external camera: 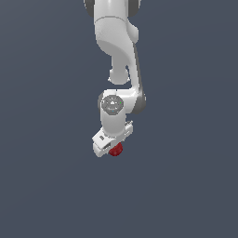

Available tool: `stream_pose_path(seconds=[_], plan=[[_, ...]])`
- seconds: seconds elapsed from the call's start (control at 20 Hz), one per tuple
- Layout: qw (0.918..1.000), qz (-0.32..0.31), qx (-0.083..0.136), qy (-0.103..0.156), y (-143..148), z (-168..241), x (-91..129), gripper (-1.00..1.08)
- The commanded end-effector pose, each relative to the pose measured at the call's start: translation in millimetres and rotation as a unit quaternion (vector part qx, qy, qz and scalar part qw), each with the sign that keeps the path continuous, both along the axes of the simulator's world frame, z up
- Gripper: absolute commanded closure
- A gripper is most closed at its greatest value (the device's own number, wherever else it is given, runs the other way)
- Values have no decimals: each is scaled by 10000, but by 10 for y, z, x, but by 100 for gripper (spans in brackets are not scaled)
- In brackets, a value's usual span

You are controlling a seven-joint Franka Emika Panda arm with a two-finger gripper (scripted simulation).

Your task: Pick up the object and move it to a goal position.

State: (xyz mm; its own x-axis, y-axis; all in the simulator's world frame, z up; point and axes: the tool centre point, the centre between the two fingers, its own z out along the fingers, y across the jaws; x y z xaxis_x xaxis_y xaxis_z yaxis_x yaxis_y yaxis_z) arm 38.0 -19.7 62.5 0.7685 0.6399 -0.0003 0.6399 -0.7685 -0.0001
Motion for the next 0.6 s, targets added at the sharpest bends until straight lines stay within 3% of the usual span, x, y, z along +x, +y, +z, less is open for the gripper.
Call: stream_pose_path(seconds=[0.0,0.25,0.3,0.55], plan=[[10000,4,0,-1,-2,-111,-2,-92],[10000,7,1,-1,0,-164,11,-92],[10000,7,1,-1,0,-164,11,108],[10000,7,1,-1,0,-164,11,108]])
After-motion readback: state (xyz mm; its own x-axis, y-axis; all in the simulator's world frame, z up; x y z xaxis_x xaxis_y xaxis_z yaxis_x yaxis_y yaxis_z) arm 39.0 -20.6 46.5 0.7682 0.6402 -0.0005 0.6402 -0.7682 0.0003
